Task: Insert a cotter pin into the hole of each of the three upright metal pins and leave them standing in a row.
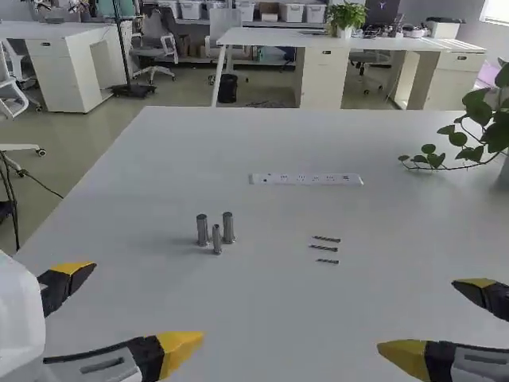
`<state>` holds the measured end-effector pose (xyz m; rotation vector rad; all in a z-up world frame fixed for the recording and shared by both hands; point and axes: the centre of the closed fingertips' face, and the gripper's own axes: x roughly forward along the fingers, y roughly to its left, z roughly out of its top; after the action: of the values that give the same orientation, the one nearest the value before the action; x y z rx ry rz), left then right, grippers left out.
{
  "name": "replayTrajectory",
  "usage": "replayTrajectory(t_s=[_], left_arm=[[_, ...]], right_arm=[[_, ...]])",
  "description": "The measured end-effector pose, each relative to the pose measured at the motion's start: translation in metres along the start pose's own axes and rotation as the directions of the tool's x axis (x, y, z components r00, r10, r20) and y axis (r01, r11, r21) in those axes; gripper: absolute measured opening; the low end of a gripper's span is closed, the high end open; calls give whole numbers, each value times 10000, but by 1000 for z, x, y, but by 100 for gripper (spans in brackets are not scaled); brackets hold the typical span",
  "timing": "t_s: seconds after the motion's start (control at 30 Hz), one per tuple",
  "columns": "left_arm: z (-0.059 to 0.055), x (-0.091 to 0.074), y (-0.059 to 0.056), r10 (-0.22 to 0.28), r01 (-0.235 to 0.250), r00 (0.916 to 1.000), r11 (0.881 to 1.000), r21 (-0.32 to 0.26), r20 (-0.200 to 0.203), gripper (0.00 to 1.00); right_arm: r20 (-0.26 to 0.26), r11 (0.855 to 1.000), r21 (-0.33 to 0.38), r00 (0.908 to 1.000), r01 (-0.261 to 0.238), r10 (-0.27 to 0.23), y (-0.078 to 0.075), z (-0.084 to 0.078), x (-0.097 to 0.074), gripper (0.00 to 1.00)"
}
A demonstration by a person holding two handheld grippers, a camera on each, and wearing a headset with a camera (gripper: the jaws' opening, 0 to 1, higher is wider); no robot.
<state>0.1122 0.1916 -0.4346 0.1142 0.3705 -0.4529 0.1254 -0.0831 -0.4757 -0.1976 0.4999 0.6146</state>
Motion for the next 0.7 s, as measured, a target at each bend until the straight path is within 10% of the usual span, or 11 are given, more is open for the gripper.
replayTrajectory(t_s=[0.7], left_arm=[[1,6,5,19,-19,10000,10000,97,-59,90]], right_arm=[[103,9998,192,9999,-38,36,-3,1,8,81]])
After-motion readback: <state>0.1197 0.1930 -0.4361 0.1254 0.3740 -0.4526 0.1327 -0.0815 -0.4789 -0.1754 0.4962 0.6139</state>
